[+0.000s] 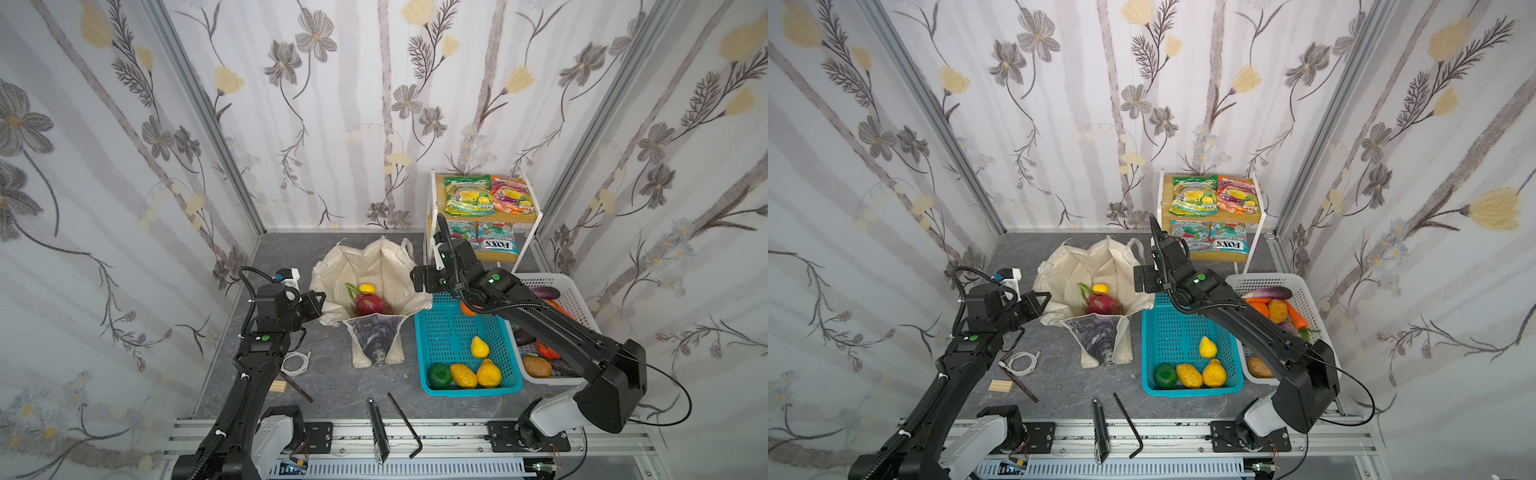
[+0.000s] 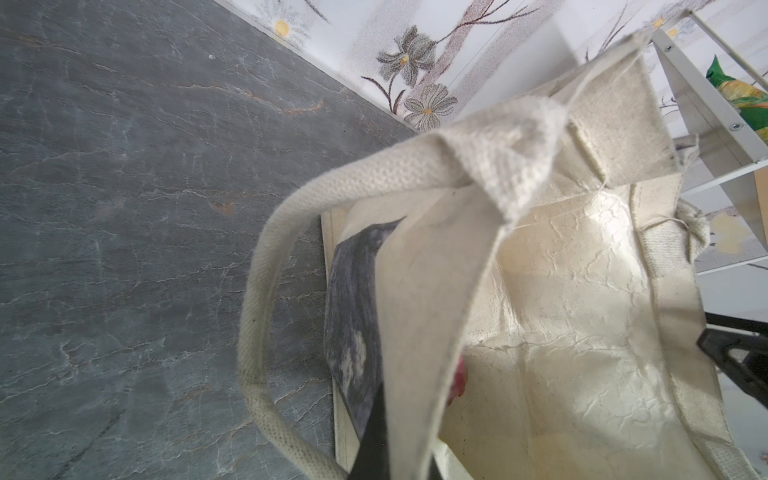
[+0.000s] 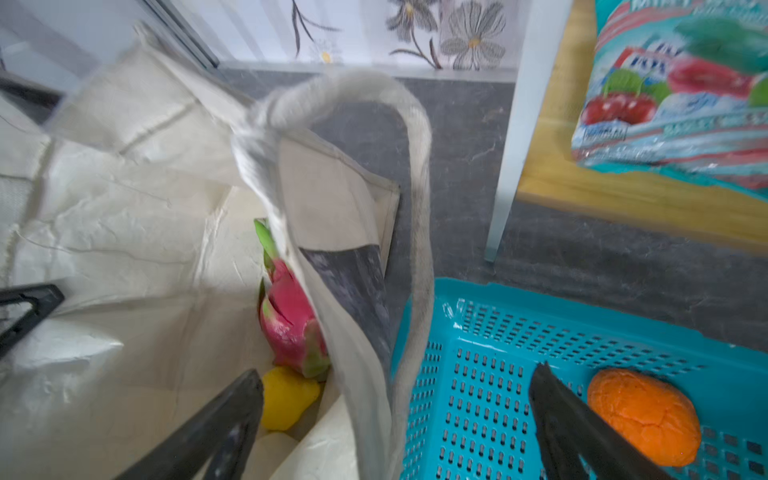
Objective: Place the food into the grocery bag and tie it
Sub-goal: 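Move the right gripper up toward the wooden candy shelf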
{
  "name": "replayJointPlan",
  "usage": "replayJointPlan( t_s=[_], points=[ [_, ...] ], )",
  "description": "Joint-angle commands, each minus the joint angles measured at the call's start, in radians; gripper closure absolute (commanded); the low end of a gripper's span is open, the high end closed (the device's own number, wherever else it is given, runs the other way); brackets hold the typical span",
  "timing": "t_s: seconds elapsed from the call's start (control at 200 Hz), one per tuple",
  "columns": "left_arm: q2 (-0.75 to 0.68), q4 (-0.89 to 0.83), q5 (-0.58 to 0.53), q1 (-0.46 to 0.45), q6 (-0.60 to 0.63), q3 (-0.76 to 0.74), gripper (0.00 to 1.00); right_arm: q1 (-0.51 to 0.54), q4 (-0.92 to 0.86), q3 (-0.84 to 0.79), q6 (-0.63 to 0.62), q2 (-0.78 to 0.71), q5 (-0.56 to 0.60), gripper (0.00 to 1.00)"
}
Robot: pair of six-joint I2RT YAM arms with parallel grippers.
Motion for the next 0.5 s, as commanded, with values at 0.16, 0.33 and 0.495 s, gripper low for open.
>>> replayJointPlan(
  t_s=[0.16,0.33,0.495],
  points=[
    [0.006,0.016,-0.006,0.001,0.002,0.007,0.84,-0.002,0.132,-0.065,0.049,0.075,-0.196,0.47],
    [0.01,0.016,-0.013,-0.015,-0.03,0.032,1.0,0.012,0.13,-0.009,0.058,0.107,-0.243,1.0],
    [0.006,0.013,-0.017,-0.074,-0.045,0.137,1.0,0.042,0.113,0.063,0.051,0.094,-0.21,1.0]
  ],
)
